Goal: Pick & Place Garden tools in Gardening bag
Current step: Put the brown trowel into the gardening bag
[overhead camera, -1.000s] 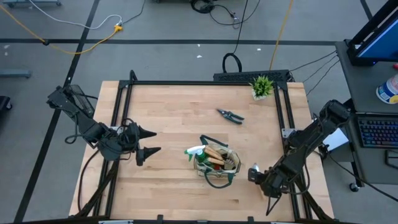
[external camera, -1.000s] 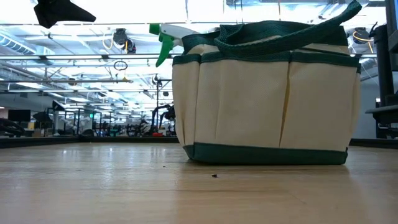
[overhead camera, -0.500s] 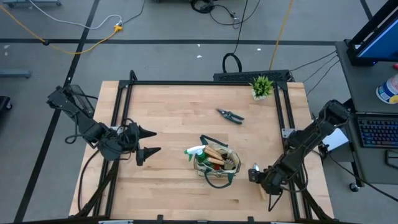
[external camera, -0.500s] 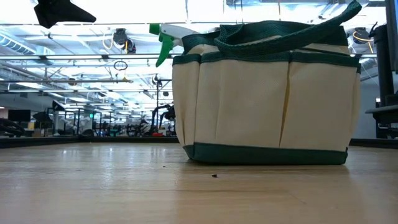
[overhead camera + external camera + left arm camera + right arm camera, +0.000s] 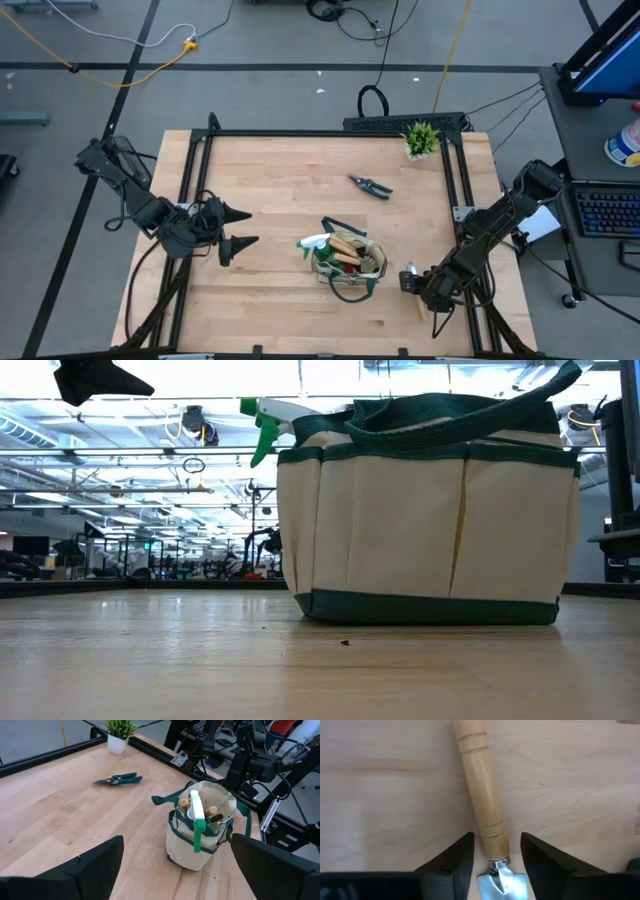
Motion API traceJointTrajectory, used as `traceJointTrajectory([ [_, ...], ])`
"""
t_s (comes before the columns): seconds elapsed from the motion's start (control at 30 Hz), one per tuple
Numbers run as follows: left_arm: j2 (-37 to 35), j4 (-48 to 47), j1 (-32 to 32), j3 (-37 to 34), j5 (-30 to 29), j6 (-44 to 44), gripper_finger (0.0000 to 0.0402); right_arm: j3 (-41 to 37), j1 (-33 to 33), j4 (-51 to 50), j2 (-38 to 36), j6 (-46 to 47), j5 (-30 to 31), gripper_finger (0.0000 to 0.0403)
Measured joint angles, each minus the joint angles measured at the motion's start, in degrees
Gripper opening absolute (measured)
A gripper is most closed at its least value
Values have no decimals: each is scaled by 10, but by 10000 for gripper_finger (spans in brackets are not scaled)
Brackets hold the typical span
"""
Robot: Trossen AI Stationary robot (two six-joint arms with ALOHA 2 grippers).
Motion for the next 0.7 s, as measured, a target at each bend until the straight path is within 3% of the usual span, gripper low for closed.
traceJointTrajectory([
  [0.33,0,0,0,0,0,0,380,-1,0,0,1,41,2,59],
  [0.7,0,0,0,0,0,3,373,-1,-12,-3,2,182,35,58],
])
